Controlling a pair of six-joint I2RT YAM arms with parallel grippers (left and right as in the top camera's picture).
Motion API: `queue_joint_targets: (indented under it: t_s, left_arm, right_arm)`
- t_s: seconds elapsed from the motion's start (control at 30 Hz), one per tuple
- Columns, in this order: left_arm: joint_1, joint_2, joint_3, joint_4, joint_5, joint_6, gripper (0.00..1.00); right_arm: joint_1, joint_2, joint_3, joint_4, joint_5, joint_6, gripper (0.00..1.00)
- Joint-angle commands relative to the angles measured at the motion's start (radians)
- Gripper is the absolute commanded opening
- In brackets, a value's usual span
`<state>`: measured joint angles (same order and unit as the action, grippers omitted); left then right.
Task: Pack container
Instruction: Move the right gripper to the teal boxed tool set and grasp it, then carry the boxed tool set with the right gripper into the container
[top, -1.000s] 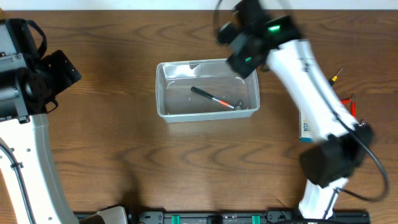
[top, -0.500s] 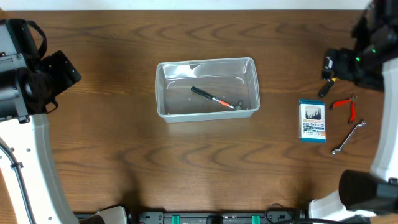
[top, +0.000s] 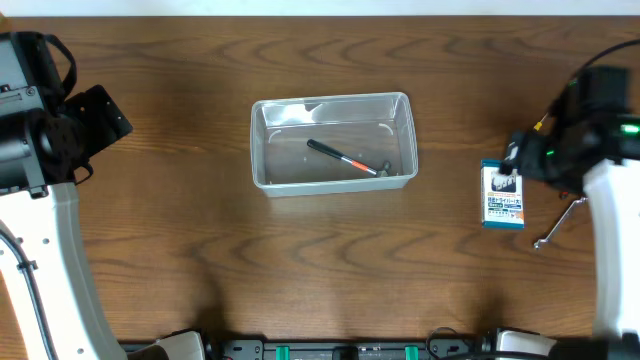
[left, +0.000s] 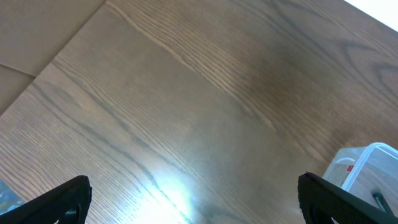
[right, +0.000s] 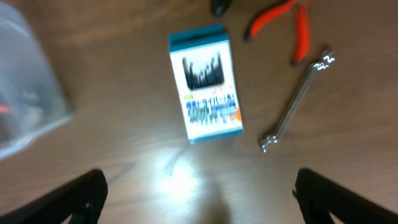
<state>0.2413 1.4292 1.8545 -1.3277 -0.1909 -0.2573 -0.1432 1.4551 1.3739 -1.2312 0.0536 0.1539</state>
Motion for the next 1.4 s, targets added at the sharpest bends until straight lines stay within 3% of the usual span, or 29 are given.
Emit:
queue_joint_targets:
  t_s: [0.0,0.17,0.4,0.87,1.27,1.37]
  left_arm:
    - [0.004,0.002,-0.005,-0.003,-0.011,0.017,0.98]
    - [0.004,0.002,-0.005,-0.003,-0.011,0.017,0.98]
    - [0.004,0.002,-0.005,-0.004,-0.011,0.017,0.98]
    - [0.004,0.002,-0.005,-0.004,-0.011,0.016,0.98]
    - [0.004,0.002,-0.005,-0.004,-0.011,0.016,0.98]
    - [0.004,0.002,-0.005,-0.004,-0.011,0.017,0.98]
  right_arm:
    - [-0.024,0.042,-0.137,0.103,0.009,-0.142,0.99]
    - [-0.032,0.130,-0.198,0.249,-0.027,-0.292,0.99]
    - [-0.039,0.256,-0.198,0.334,-0.045,-0.335,0.99]
    - [-0.069,0.493,-0.198,0.377,-0.043,-0.308,0.99]
    - [-0.069,0.518,-0.198,0.372,-0.043,-0.296,0.99]
    - [-0.069,0.518,-0.198,0.371,-0.043,-0.296,0.92]
